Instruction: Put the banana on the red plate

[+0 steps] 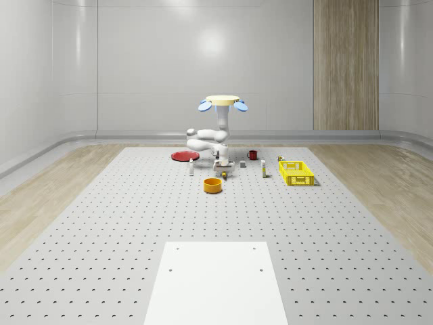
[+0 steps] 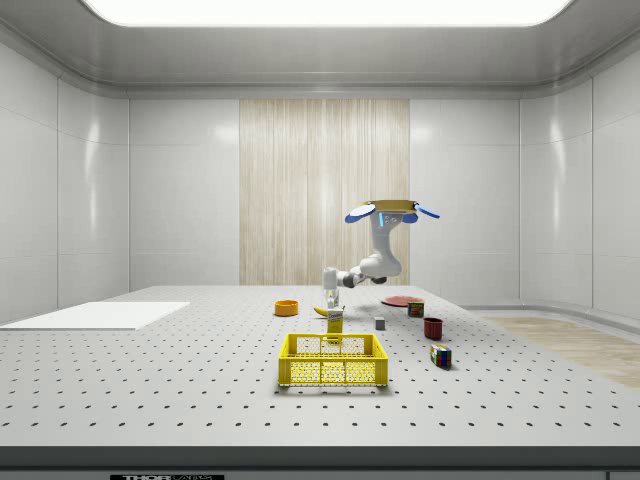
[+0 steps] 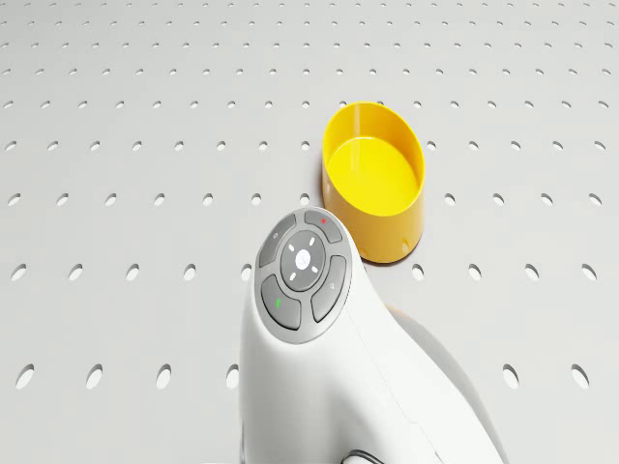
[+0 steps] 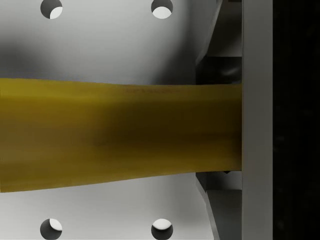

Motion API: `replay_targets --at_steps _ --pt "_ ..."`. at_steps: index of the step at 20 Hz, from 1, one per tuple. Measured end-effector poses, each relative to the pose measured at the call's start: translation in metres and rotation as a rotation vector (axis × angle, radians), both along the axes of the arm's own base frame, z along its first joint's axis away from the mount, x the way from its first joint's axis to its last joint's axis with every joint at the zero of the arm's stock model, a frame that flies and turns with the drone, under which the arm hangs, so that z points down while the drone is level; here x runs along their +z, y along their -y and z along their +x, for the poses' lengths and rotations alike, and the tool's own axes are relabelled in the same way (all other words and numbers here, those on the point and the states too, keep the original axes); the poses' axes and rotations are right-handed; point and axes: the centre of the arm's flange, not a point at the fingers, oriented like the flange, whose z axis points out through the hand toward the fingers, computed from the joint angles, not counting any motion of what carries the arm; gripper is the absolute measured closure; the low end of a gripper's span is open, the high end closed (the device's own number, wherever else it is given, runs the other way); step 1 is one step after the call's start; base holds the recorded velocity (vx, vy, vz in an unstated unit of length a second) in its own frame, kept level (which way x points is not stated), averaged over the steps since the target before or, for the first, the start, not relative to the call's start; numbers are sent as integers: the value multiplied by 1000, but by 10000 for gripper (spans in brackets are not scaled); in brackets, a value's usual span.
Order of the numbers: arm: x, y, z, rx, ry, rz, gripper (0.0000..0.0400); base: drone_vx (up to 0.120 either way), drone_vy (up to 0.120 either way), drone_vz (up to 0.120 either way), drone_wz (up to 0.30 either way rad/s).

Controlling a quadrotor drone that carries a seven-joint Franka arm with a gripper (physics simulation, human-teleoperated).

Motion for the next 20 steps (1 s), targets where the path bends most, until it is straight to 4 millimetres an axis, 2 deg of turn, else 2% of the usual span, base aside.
replay_targets --at_steps 6,13,20 --pt "-2 0 0 29 -1 -4 203 0 0 0 0" --pt "-26 0 0 42 -2 -6 200 0 0 0 0" --pt "-49 0 0 35 -2 -6 200 0 0 114 0"
